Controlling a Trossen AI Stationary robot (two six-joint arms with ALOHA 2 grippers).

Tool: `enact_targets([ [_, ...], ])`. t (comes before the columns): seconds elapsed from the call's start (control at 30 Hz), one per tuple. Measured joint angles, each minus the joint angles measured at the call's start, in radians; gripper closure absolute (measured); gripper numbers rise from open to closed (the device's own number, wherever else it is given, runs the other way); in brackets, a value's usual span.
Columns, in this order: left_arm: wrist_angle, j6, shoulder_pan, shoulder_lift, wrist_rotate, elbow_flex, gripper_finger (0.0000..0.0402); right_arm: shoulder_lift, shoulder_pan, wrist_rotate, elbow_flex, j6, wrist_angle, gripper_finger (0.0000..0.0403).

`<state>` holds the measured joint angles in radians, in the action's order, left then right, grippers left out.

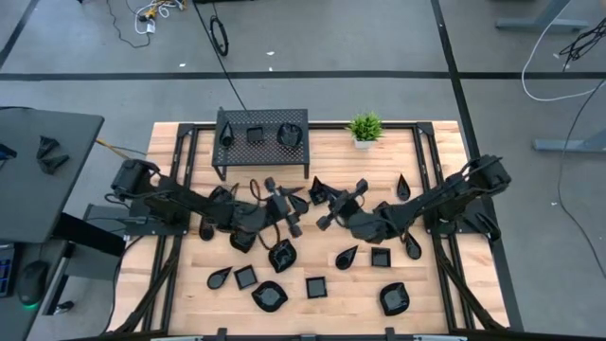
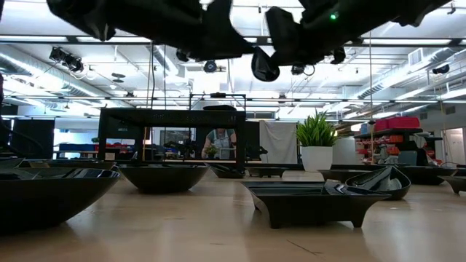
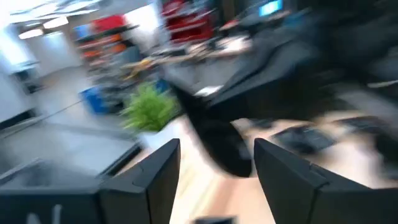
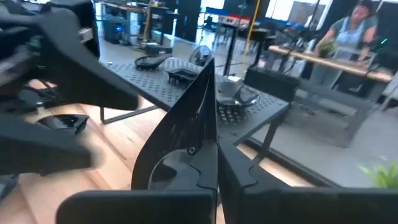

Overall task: Pick & Place Mini shaped plates
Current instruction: Stack the black drop shaped plate on top of the black drop shaped plate on the shelf

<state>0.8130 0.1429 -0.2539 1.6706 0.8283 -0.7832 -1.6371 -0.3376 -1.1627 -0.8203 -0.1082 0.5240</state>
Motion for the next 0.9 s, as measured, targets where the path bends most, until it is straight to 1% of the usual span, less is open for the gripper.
enact_targets([
  [0.03,-0.017,0.000,0.000,0.014,0.029,-0.021,0.0194,-0.010,-0.006,-0.012,-0.007,0.014,0.001,0.0401],
  [0.1,-0.053,-0.017,0.000,0.027,0.035,-0.046,0.0203,-0.031,-0.015,-0.032,-0.024,0.042,0.005,0.0401],
  [0.13,-0.073,-0.030,0.000,0.028,0.038,-0.052,0.0209,-0.038,-0.019,-0.026,-0.032,0.053,0.010,0.0401],
  [0.23,-0.105,-0.083,0.011,0.035,-0.006,-0.072,0.0230,-0.041,-0.027,-0.037,-0.031,0.069,0.020,0.0401],
  [0.4,-0.122,-0.145,0.023,0.037,-0.024,-0.063,0.0280,-0.040,-0.031,-0.046,-0.030,0.068,0.015,0.0401],
  [0.57,-0.119,-0.154,0.021,0.037,-0.021,-0.062,0.0338,-0.040,-0.031,-0.052,-0.030,0.067,0.012,0.0401],
  [0.67,-0.116,-0.154,0.022,0.037,-0.019,-0.062,0.0365,-0.040,-0.032,-0.057,-0.030,0.067,0.013,0.0401],
  [0.8,-0.115,-0.159,0.023,0.037,-0.005,-0.062,0.0388,-0.040,-0.032,-0.049,-0.030,0.066,0.012,0.0398],
  [0.9,-0.114,-0.159,0.022,0.037,0.005,-0.062,0.0394,-0.040,-0.031,-0.036,-0.030,0.069,0.014,0.0385],
])
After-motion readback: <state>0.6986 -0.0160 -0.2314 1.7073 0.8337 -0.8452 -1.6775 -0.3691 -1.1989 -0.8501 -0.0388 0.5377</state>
